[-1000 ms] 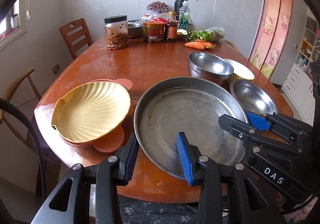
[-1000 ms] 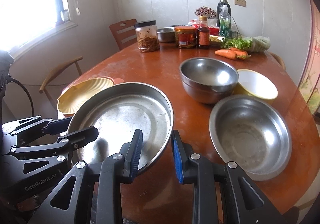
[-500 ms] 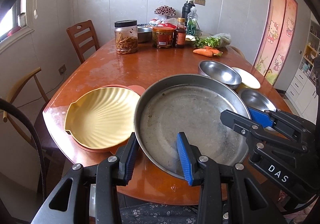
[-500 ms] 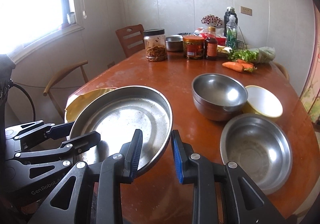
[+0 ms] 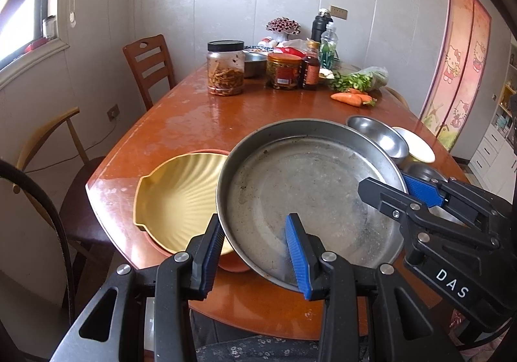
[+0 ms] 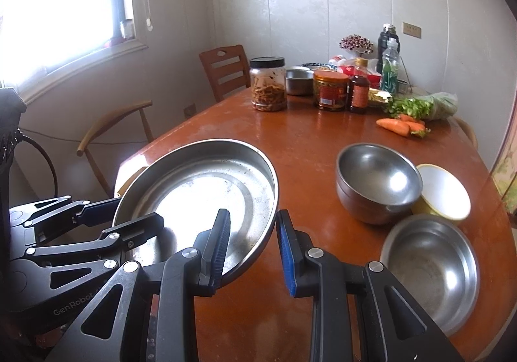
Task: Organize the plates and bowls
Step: 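Lift the steel pan with the left gripper and carry it over the stacked plates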
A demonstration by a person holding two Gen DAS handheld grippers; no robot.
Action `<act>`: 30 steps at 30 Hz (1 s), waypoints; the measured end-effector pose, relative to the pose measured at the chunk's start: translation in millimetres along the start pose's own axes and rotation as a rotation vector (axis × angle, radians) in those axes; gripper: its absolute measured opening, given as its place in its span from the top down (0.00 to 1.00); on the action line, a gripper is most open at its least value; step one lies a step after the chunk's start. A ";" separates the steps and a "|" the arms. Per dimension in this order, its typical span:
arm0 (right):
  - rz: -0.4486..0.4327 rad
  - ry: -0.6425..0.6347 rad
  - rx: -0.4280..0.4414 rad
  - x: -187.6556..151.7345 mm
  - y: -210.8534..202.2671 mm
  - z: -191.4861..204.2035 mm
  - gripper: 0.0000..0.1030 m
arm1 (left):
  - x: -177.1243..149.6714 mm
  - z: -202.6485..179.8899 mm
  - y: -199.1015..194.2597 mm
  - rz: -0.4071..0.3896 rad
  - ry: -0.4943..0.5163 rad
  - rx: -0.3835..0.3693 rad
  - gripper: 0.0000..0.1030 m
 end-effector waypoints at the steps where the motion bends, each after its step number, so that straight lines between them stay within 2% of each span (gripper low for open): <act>1: 0.000 -0.004 0.003 0.7 1.0 1.7 0.71 | 0.8 2.5 0.2 -0.002 -0.002 0.002 0.62; 15: -0.009 -0.037 0.048 18.8 22.6 24.2 0.71 | 13.8 32.8 -0.2 -0.028 -0.028 0.041 0.62; 30: -0.026 -0.055 0.125 45.3 63.2 61.0 0.71 | 35.7 83.9 10.1 -0.049 -0.053 0.126 0.62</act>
Point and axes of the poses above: each gripper's, at about its wrist camera, not at the fingertips, and y roughly the way its jaws point, z to its left, x to its top, the point moved 8 cm from there along y, roughly the way its jaws point, and after that the axes turned 15 degrees about -z, right-handed, at the moved point
